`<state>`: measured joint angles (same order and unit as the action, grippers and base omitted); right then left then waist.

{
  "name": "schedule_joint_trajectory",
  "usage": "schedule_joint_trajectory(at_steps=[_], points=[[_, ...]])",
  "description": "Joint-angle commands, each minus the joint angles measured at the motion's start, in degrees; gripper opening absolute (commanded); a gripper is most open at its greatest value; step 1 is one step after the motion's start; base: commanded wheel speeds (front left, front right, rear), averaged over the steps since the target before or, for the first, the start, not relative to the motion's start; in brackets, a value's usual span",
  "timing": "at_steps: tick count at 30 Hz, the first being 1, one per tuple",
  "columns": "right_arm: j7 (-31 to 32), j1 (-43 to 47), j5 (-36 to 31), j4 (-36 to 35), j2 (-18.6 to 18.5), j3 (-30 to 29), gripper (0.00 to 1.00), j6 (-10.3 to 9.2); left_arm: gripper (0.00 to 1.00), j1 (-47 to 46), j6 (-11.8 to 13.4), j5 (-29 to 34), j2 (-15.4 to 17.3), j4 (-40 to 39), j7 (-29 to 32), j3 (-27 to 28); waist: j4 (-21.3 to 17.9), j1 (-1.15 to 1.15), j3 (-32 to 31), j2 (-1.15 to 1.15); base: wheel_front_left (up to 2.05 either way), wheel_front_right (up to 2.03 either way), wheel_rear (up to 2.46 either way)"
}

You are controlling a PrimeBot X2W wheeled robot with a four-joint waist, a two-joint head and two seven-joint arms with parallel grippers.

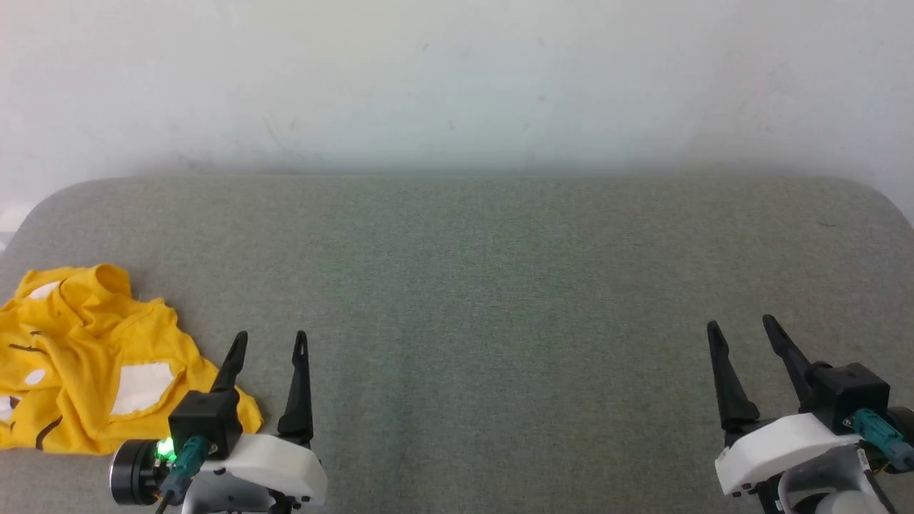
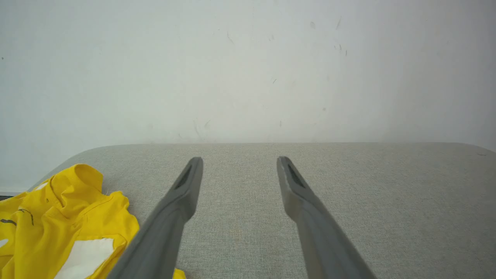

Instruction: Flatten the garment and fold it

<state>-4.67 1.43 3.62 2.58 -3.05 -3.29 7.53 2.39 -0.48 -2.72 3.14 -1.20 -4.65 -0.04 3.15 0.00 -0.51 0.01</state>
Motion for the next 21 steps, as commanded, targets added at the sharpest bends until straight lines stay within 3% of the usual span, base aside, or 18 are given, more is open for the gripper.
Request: schedule_joint_trajectory(at_steps=[1,21], points=[[-0.61,0.57,0.61,0.20,0.05,-0.05,1.00,-0.01,1.00,0.89,0.18,-0.52,-0.09,-0.41,-0.61,0.27,0.70,0.00,-0.06,-0.01,0.00,0.00,0.00],[-2.88,0.79,1.16,1.85,0.08,1.47,1.00,-0.02,1.00,2.40,0.57,-1.56,-0.13,-1.32,-2.88,1.27,8.20,0.00,-0.19,-0.01,0.00,0.00,0.00]])
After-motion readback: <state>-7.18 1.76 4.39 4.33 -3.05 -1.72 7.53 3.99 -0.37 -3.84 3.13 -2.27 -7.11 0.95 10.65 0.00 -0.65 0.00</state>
